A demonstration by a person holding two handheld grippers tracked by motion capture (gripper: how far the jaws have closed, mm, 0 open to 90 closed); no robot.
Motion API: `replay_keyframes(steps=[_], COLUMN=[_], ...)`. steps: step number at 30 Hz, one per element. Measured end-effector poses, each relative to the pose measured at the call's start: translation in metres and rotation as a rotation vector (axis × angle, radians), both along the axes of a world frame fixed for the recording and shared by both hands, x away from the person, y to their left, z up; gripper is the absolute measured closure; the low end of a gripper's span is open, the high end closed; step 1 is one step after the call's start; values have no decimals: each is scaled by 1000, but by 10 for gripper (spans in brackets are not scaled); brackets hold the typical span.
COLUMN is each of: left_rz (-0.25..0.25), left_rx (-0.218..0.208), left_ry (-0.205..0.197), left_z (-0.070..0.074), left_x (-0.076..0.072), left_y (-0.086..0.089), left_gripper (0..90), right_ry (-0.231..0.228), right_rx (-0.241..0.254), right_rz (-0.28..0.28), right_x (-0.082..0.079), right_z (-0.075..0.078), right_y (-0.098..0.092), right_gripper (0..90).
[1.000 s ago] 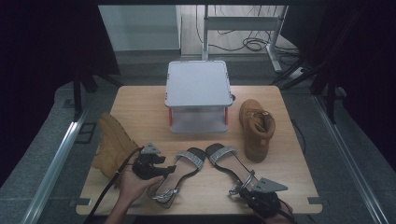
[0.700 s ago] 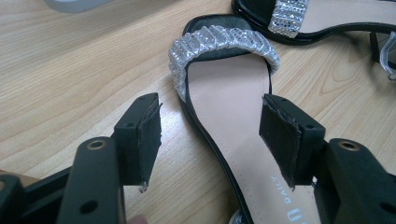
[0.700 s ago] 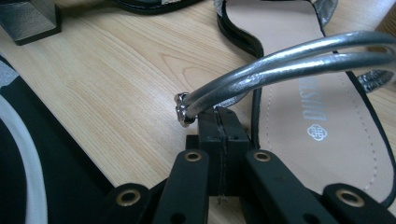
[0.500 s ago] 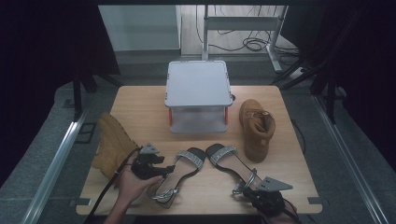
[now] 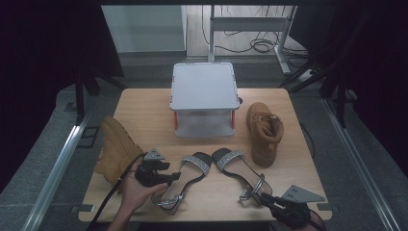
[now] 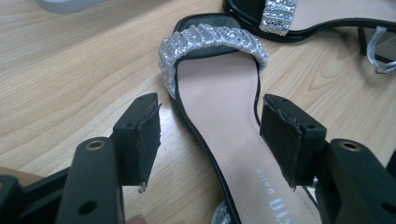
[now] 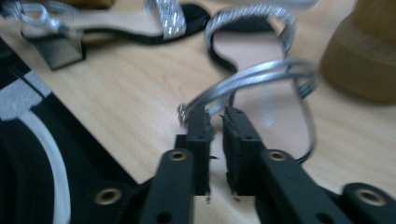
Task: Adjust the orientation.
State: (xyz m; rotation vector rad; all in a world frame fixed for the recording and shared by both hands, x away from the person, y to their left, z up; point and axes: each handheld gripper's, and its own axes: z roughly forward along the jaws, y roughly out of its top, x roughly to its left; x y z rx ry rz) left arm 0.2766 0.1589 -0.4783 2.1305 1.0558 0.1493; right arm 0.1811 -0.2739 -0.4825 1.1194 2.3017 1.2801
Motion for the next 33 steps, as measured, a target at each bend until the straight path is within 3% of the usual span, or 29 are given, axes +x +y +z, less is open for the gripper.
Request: replay_keyframes(steps=[3, 6, 13, 20, 23, 29, 33], left_rz=[1, -9, -53, -106, -115, -68, -64], left_rx=[5, 18, -9, -51, -51, 63, 112], left_ry=[4, 9, -10, -32, -23, 0, 30], left_z=[2, 6, 14, 19, 19, 16, 15], left_x=[0, -1, -12, -22, -23, -15, -9], left_y=[0, -2, -9, -18, -22, -27, -28], left_gripper=[383, 376, 380, 564, 552, 359, 317], right_ry=[-19, -34, -64, -60, -61, -57, -39], right_rx=[12, -7, 17, 21, 19, -10, -53], right_rz=[-15, -14, 37, 28, 30, 21, 35], right_x=[5, 16, 23, 24, 25, 33, 47], right_z=[9, 14, 16, 10, 9, 17, 23], right_y=[-2, 2, 21, 26, 27, 33, 38], right_gripper=[656, 587, 607, 587, 582, 486, 441])
